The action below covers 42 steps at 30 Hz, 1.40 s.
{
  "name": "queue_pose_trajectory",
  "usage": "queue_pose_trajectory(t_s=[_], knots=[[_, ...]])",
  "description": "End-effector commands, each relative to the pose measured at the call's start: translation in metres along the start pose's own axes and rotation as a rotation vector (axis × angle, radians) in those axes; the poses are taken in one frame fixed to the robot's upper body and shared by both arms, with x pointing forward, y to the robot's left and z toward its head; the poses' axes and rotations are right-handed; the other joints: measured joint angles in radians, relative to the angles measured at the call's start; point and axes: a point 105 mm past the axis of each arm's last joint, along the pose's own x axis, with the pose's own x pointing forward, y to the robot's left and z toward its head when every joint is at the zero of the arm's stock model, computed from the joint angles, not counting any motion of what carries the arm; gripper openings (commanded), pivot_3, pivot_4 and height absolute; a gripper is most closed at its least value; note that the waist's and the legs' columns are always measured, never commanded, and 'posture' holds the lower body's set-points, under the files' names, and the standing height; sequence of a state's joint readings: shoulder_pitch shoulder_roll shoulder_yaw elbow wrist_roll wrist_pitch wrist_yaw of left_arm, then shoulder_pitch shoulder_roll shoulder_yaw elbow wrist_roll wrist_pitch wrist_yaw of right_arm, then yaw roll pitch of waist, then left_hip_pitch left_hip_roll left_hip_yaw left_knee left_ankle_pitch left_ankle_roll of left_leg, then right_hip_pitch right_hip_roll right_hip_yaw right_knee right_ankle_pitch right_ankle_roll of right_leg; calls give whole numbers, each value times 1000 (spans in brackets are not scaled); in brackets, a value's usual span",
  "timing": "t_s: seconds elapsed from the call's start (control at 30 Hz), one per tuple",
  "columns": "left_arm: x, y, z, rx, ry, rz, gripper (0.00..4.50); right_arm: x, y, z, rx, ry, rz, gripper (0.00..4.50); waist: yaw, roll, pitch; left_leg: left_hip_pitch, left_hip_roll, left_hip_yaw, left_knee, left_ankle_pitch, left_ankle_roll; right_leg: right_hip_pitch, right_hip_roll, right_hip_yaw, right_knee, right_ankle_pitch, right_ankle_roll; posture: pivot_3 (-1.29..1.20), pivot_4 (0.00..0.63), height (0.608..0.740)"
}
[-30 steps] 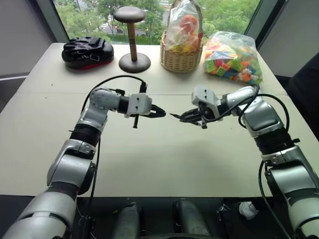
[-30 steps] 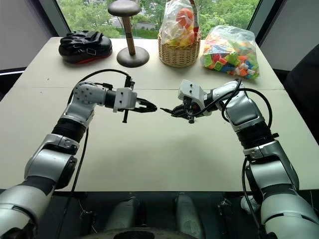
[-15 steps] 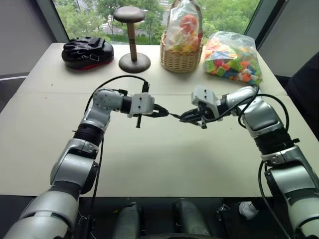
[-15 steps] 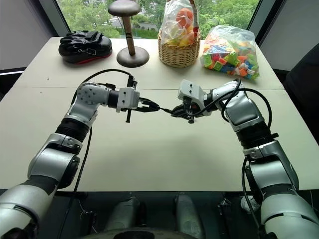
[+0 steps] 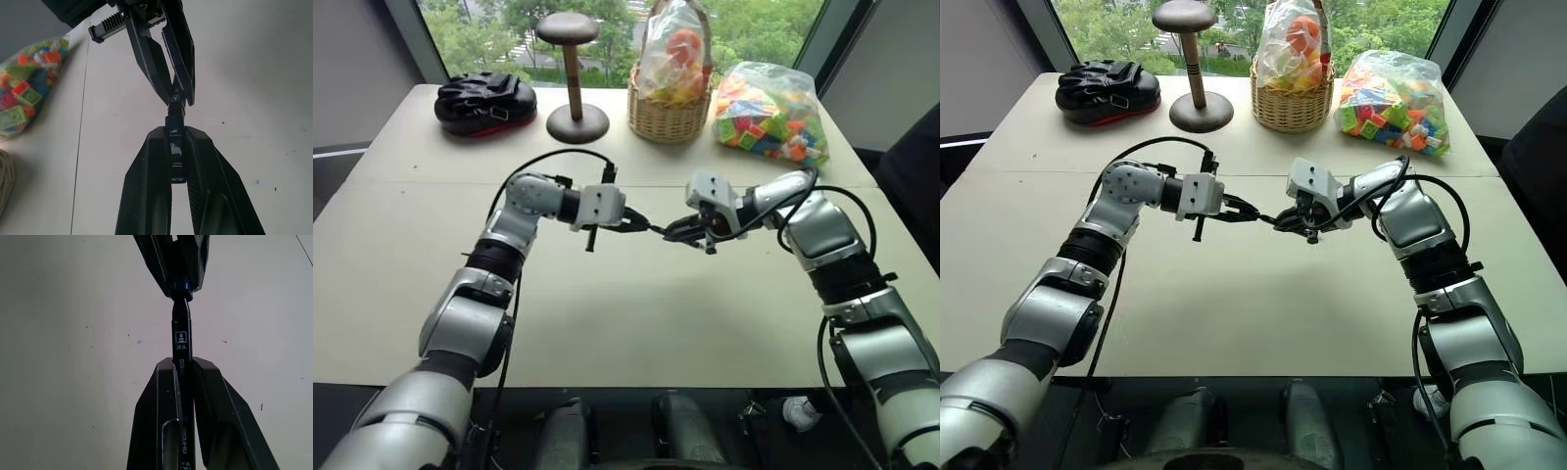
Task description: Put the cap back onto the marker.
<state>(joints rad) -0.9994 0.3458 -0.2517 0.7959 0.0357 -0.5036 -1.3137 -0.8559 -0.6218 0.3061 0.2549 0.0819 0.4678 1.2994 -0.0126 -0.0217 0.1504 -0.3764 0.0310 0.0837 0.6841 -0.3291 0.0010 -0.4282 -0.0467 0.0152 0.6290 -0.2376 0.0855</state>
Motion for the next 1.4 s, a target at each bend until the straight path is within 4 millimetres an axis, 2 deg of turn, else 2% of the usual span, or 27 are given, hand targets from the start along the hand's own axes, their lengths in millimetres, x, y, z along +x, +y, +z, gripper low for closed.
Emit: queue_pose_trajectory(t_s=[0.03, 0.33, 0.57, 0.8, 1.13, 1.3, 1.4], knots=[[6, 12, 15, 75, -14, -5, 66, 3, 2, 22, -69, -46, 13, 0, 0, 0, 0, 0, 0, 0, 0, 0, 0, 0, 0, 0, 0, 0, 0, 0, 150, 740], [16, 11, 16, 37, 59, -142, 66, 12, -4, 31, -84, -42, -10, 0, -1, 0, 0, 0, 0, 0, 0, 0, 0, 0, 0, 0, 0, 0, 0, 0, 150, 740], [26, 9, 14, 9, 101, -167, 66, 20, -12, 45, -83, -40, -63, 0, -1, 0, 0, 0, 0, 0, 0, 0, 0, 0, 1, 0, 0, 0, 0, 0, 150, 740], [35, -3, 5, 30, 160, -219, 66, 23, -12, 53, -56, -36, -90, 0, -1, 0, 0, 0, 0, 0, 0, 0, 0, 0, 0, 0, 0, 0, 0, 0, 150, 740], [57, -22, 7, 136, 172, -304, 66, 31, -4, 69, -74, -45, -74, 0, -1, 0, 0, 0, 0, 0, 0, 0, 0, 0, 0, 0, 0, 0, 0, 0, 150, 740], [69, -27, 17, 131, 125, -317, 66, 35, -3, 80, -87, -60, -74, 0, -1, 0, 0, 0, 0, 0, 0, 0, 0, 0, 0, 0, 0, 0, 0, 0, 150, 740], [77, -25, 34, 64, 23, -294, 66, 36, -5, 84, -90, -74, -84, 0, -1, 0, 0, 0, 0, 0, 0, 0, 0, 0, 0, 0, 0, 0, 0, 0, 150, 740]])
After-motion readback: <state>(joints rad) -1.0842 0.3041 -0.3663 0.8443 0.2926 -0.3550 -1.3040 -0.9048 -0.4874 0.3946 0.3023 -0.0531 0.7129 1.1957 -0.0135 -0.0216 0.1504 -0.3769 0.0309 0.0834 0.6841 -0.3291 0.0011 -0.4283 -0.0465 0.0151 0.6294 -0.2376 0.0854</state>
